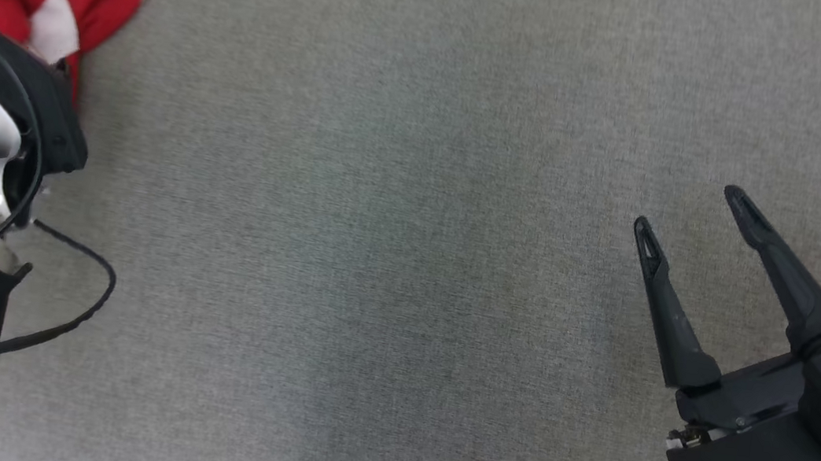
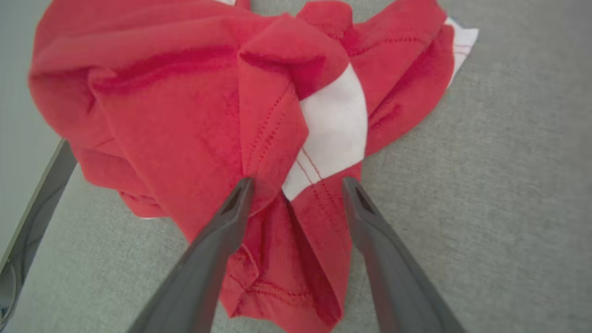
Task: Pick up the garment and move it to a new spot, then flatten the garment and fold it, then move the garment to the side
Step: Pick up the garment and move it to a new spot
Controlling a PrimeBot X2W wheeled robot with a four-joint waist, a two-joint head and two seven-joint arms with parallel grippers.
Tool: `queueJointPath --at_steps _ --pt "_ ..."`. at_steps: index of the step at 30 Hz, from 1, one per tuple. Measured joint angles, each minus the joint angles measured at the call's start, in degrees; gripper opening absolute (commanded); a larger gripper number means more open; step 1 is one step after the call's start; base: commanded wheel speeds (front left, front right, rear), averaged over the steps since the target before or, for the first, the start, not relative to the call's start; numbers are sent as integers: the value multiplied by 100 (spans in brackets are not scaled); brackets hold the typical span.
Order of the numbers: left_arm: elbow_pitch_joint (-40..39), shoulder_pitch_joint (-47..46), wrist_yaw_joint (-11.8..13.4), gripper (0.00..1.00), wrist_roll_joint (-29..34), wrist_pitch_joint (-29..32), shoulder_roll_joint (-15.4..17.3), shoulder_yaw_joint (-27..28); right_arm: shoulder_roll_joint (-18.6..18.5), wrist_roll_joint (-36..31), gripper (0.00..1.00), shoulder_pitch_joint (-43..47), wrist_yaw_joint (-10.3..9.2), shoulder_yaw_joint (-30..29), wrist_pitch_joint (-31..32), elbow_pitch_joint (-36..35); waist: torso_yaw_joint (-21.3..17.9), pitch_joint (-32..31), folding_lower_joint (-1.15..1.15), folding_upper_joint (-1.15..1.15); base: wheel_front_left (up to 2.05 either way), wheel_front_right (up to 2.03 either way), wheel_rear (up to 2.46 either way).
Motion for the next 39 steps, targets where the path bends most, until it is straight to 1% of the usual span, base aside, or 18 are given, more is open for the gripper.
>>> queueJointPath --at_steps 5,6,7,8,9,14,18,22,25,29,33,36,37,39 --pt "349 -54 0 100 202 33 115 253 -13 1 100 -90 0 -22 133 -89 -123 278 0 0 0 0 0" --pt "401 -116 0 77 235 33 123 353 -15 1 100 -90 0 -29 138 -136 -140 315 -1 0 0 0 0" --pt "433 -163 0 27 294 32 124 415 -18 1 100 -90 0 -41 180 -158 -152 345 -1 -1 0 0 0" --pt "501 -210 0 2 377 31 113 446 -22 1 100 -89 0 -58 185 -151 -161 368 -1 -1 0 0 0" --pt "552 -247 0 0 411 12 93 480 -32 1 100 -89 0 -78 218 -149 -163 378 -1 -1 0 0 0" --pt "779 -256 0 0 556 -83 -14 668 -30 30 100 -113 0 -42 279 -70 -134 311 -1 -1 0 0 0" --pt "992 -256 1 0 682 -223 -133 837 9 64 100 -141 0 -8 274 168 -119 169 -1 -1 0 0 0" --pt "1192 -257 1 0 717 -404 -236 1004 116 158 100 -284 -1 0 180 421 -113 -52 -1 -1 0 0 0" --pt "1268 -310 2 0 786 -576 -377 1037 229 194 100 -290 -9 43 110 616 -109 -258 -2 -1 0 0 0" --pt "1285 -554 5 0 880 -832 -541 1011 421 276 100 -355 -53 134 -44 853 -107 -559 -2 -1 0 0 0" --pt "1255 -714 7 0 883 -1147 -665 950 509 344 100 -376 -82 146 -190 1145 -118 -876 -2 -1 0 0 0" --pt "1201 -830 7 0 879 -1368 -918 831 594 382 100 -467 -125 136 -307 1366 -137 -1125 -2 -1 0 0 0" --pt "1184 -865 -29 0 879 -1522 -1039 731 643 407 100 -525 -152 131 -403 1508 -155 -1288 -2 -2 0 0 0" --pt "1192 -871 -111 0 876 -1626 -1063 692 693 408 100 -550 -160 137 -466 1669 -181 -1454 -2 -2 0 0 0"
